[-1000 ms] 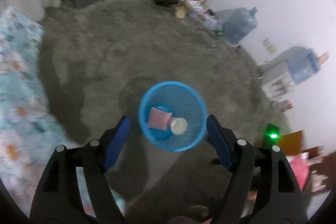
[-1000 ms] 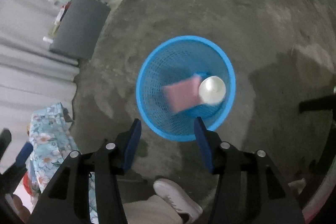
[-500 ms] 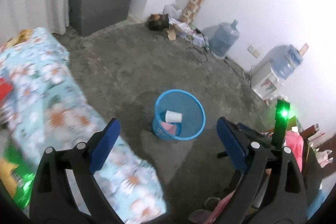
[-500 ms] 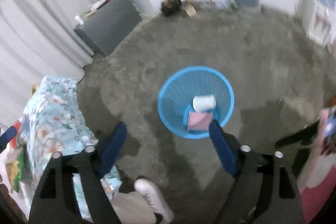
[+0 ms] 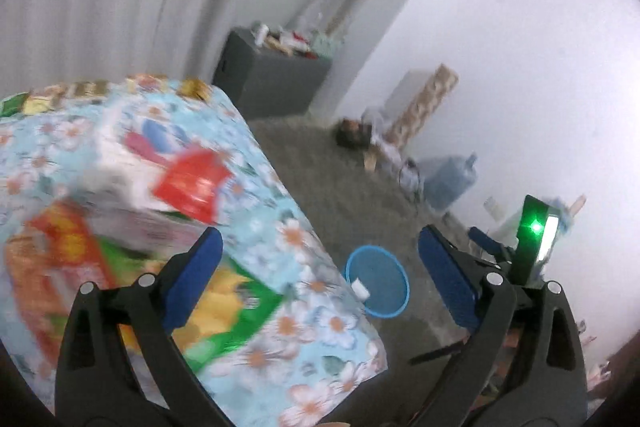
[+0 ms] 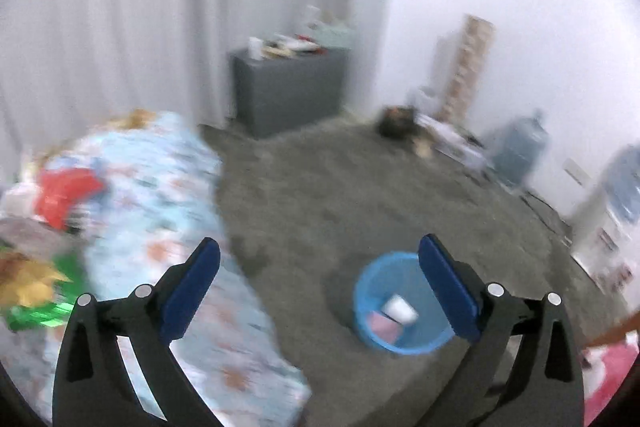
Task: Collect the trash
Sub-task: 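Grasp the white tissue with the left tool while the right grasps the red packet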
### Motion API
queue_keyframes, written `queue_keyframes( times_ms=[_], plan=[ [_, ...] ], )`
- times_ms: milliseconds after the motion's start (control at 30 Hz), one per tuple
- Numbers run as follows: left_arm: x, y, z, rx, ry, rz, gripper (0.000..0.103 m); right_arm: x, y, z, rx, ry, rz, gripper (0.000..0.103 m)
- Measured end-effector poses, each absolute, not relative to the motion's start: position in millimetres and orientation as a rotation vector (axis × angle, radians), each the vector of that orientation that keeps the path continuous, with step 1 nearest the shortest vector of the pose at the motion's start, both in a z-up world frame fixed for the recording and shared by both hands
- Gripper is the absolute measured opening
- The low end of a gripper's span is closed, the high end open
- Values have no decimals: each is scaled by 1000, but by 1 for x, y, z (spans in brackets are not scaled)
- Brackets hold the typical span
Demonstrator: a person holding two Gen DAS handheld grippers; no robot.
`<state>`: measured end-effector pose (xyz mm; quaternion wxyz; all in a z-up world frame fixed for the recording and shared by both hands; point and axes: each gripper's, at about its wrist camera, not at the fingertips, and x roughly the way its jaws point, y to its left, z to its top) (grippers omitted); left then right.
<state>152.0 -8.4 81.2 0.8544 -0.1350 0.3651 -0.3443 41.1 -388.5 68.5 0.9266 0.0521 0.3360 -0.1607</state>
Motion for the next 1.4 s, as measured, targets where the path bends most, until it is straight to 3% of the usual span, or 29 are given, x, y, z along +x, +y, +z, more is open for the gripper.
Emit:
queue_keyframes(
  times_ms=[267, 533, 767, 933, 1167, 1400],
  plan=[
    [151, 98, 85, -311, 659, -539, 94, 70, -334, 89, 300, 572, -34, 97],
    [182, 142, 80, -366, 684, -498, 94, 116, -315, 64, 601, 740, 205, 97],
    [202, 124, 71, -322, 727, -570, 94, 147, -308, 31, 785, 857, 330, 91],
    [222, 108, 62, -294, 791, -588, 74, 169, -306, 7, 886, 926, 362, 84],
    [262, 91, 52, -210, 903, -582, 61, 191, -301, -15, 928, 1006, 391, 81],
    [303, 70, 18, -179, 1058, -587, 47, 203, -300, -34, 997, 1062, 426, 62]
  ],
)
